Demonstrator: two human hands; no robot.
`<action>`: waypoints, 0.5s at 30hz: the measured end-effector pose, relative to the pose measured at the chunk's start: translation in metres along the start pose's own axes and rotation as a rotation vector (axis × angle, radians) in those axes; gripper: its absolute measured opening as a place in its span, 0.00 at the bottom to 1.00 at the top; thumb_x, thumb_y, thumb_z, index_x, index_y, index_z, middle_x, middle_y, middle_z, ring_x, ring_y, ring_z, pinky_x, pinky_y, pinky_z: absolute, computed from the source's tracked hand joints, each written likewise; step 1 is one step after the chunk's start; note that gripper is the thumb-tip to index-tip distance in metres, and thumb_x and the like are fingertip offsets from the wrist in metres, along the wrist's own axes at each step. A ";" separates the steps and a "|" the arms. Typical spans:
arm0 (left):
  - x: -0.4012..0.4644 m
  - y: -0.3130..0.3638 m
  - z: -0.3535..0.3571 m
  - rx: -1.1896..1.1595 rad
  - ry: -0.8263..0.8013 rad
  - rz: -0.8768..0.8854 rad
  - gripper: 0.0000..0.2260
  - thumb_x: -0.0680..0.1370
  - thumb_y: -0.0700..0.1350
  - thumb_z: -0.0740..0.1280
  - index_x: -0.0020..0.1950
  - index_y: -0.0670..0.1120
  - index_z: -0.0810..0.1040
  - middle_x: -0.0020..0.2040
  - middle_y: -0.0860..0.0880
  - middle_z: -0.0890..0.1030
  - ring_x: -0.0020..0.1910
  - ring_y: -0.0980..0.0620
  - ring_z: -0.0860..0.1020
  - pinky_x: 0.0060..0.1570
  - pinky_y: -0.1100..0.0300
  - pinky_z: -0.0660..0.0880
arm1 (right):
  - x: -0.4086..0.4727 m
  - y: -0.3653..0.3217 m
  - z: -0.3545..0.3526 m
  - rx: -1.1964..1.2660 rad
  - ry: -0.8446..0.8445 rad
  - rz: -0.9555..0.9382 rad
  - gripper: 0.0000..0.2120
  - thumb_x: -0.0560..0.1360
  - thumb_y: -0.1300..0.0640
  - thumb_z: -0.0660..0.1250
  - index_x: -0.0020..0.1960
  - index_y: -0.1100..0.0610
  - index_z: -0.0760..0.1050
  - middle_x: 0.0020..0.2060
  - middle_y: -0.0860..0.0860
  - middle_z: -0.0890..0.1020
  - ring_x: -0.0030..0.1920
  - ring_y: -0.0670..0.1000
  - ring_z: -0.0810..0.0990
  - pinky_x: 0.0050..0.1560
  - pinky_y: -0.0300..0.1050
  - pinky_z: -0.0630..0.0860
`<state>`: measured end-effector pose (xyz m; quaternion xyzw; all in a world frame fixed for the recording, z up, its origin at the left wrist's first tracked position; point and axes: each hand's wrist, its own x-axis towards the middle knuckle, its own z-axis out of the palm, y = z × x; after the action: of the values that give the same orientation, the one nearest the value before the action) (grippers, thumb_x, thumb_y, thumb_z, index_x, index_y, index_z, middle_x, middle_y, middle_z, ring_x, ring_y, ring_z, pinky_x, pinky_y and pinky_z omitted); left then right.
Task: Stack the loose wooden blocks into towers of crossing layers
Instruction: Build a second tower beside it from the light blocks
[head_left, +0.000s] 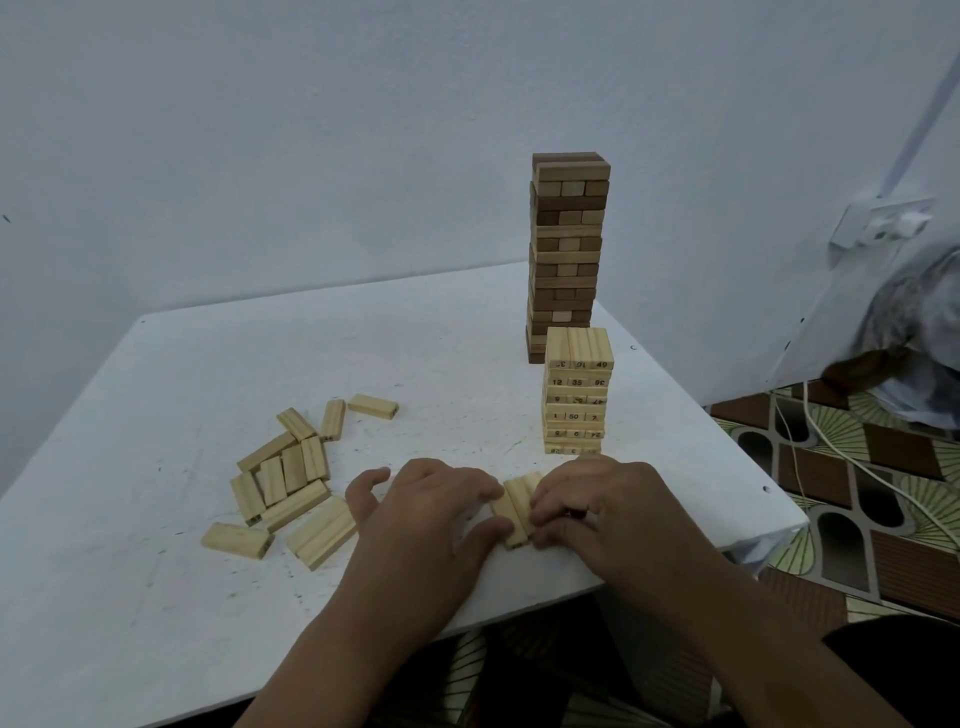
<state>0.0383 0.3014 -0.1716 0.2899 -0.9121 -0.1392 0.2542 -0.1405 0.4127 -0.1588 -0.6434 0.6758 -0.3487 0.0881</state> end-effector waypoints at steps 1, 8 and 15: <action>0.000 0.000 0.000 0.002 0.002 0.004 0.13 0.74 0.64 0.59 0.53 0.62 0.78 0.48 0.70 0.77 0.57 0.66 0.71 0.64 0.51 0.52 | 0.000 0.000 0.000 0.004 0.002 -0.001 0.04 0.67 0.52 0.72 0.39 0.50 0.85 0.40 0.40 0.84 0.47 0.39 0.78 0.50 0.26 0.69; 0.002 -0.001 0.000 0.018 -0.015 0.001 0.13 0.75 0.64 0.59 0.54 0.62 0.77 0.50 0.69 0.78 0.58 0.66 0.72 0.63 0.54 0.50 | 0.001 0.001 0.001 -0.006 0.008 -0.036 0.04 0.68 0.50 0.73 0.40 0.50 0.85 0.40 0.40 0.84 0.46 0.39 0.78 0.50 0.27 0.70; 0.002 -0.001 0.000 0.020 -0.025 0.006 0.14 0.76 0.64 0.57 0.54 0.62 0.77 0.51 0.69 0.78 0.58 0.66 0.71 0.63 0.53 0.51 | 0.000 -0.002 0.000 0.000 0.024 -0.035 0.11 0.67 0.43 0.74 0.40 0.51 0.85 0.40 0.39 0.83 0.45 0.40 0.79 0.47 0.32 0.73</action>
<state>0.0372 0.3000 -0.1715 0.2879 -0.9174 -0.1331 0.2402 -0.1389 0.4128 -0.1583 -0.6507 0.6656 -0.3579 0.0737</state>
